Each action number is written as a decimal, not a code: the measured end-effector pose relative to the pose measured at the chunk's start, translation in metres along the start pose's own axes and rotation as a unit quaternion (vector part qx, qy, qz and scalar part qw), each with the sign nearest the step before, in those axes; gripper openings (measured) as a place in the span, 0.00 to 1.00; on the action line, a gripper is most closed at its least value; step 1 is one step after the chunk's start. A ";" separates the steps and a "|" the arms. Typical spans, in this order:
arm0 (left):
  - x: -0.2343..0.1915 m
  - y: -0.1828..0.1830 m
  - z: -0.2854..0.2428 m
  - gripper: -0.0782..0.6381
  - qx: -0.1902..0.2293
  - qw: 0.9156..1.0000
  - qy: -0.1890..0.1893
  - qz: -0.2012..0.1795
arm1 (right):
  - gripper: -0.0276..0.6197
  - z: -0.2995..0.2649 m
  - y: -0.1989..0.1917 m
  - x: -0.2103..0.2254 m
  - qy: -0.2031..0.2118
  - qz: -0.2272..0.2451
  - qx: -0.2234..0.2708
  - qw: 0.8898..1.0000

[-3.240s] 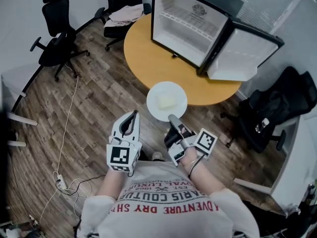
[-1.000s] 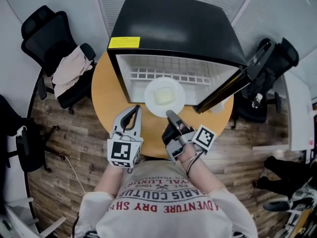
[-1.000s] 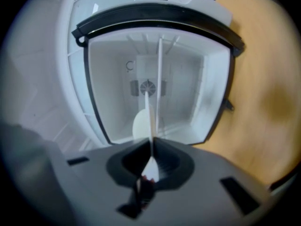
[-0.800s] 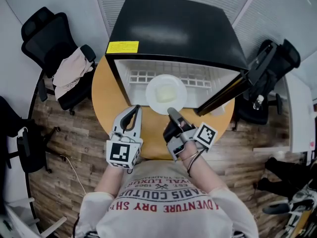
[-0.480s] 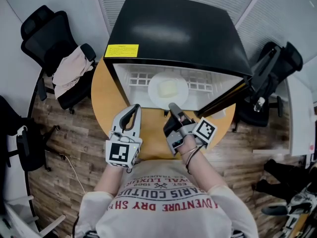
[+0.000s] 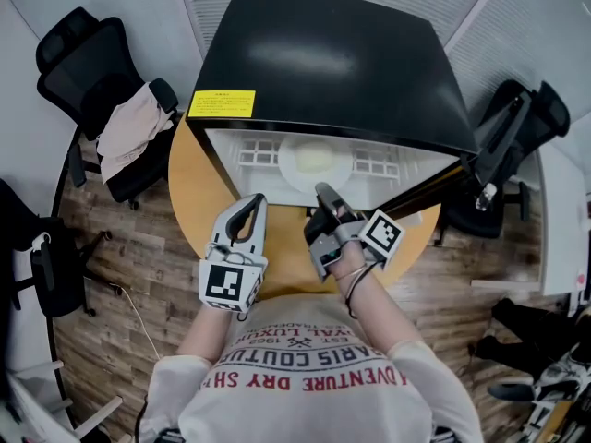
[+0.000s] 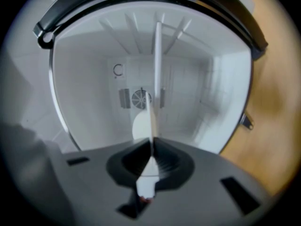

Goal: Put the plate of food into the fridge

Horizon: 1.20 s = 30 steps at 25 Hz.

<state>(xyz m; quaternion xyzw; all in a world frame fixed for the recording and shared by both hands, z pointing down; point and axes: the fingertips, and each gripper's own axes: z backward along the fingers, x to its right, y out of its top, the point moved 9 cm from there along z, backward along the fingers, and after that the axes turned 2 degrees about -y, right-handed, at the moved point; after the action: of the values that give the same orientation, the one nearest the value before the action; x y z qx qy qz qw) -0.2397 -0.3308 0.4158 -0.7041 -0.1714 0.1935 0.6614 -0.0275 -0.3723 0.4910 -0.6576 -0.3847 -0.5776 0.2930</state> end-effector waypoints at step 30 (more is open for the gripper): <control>-0.011 -0.009 -0.017 0.15 -0.015 1.000 -0.008 0.005 | 0.31 -0.029 0.009 0.000 -0.007 0.038 0.017 0.999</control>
<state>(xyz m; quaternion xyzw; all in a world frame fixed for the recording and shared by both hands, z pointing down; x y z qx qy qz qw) -0.2412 -0.3503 0.4259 -0.7131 -0.1764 0.1998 0.6484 -0.0353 -0.4012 0.4957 -0.6708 -0.3713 -0.5546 0.3235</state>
